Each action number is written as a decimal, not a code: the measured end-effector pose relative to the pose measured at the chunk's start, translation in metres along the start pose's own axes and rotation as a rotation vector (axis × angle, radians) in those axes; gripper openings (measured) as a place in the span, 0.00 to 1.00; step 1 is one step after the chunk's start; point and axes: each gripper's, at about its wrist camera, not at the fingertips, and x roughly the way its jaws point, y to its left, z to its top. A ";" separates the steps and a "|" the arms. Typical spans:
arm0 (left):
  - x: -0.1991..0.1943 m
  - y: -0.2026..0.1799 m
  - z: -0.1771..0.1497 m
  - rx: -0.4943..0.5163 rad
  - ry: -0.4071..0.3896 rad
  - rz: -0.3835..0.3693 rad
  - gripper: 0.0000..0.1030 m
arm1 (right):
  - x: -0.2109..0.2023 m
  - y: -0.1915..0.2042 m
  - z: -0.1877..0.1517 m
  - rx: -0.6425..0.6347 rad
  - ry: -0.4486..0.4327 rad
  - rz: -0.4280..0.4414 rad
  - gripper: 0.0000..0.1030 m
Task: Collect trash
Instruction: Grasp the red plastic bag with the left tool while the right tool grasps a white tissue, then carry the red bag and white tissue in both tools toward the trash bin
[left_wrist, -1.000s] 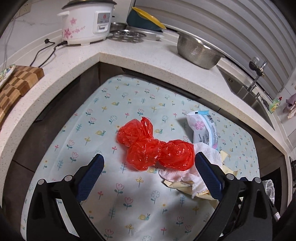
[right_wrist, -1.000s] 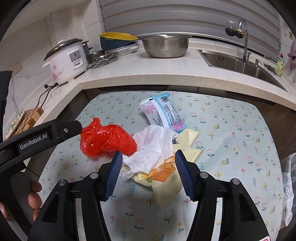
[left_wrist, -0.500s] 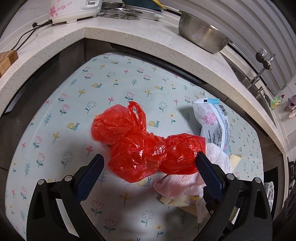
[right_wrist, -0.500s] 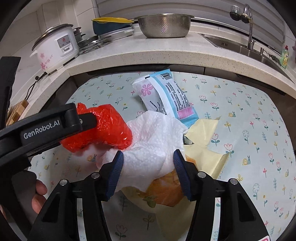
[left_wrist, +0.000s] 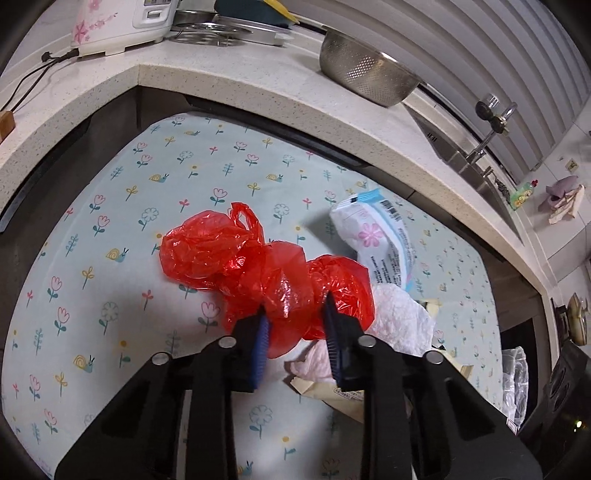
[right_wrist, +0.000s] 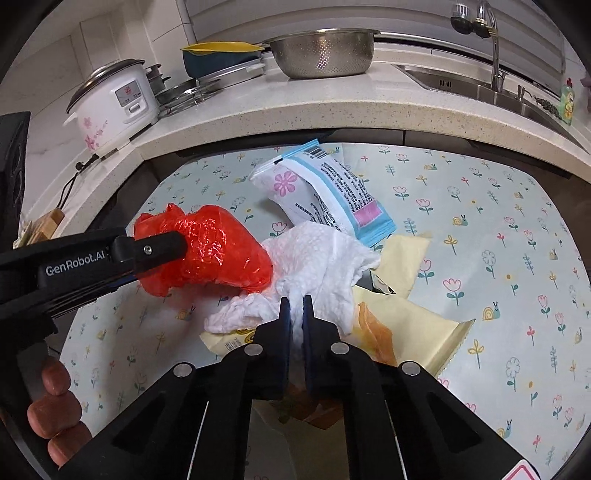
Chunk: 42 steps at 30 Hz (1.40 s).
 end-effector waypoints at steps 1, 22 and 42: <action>-0.006 -0.002 -0.001 0.003 -0.007 -0.004 0.22 | -0.005 -0.001 0.001 0.003 -0.007 0.001 0.05; -0.117 -0.066 -0.026 0.079 -0.134 -0.066 0.20 | -0.157 -0.047 0.017 0.082 -0.250 -0.034 0.05; -0.143 -0.185 -0.088 0.254 -0.118 -0.127 0.20 | -0.264 -0.151 -0.022 0.188 -0.372 -0.143 0.05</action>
